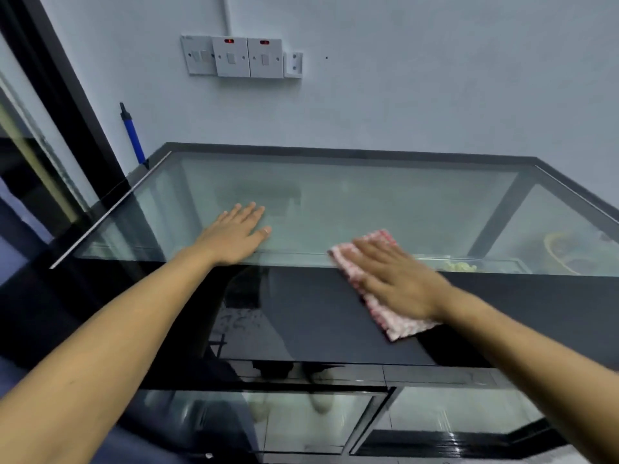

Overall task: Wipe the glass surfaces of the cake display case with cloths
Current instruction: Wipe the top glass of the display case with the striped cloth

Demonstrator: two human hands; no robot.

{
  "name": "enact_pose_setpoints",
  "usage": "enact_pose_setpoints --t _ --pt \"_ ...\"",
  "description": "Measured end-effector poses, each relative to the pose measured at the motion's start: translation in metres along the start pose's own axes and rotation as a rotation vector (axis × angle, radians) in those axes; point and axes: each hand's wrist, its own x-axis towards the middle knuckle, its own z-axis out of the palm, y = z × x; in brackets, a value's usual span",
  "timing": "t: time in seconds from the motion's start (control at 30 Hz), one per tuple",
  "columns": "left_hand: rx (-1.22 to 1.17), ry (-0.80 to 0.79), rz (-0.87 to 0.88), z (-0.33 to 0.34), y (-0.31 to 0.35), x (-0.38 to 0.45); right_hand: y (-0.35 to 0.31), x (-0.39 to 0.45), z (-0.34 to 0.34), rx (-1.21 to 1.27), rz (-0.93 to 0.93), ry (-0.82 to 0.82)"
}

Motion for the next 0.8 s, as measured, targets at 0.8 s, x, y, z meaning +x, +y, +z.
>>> enact_pose_setpoints --t 0.8 --pt "-0.014 -0.049 0.064 -0.014 -0.097 0.006 -0.043 0.141 0.004 0.049 0.337 0.069"
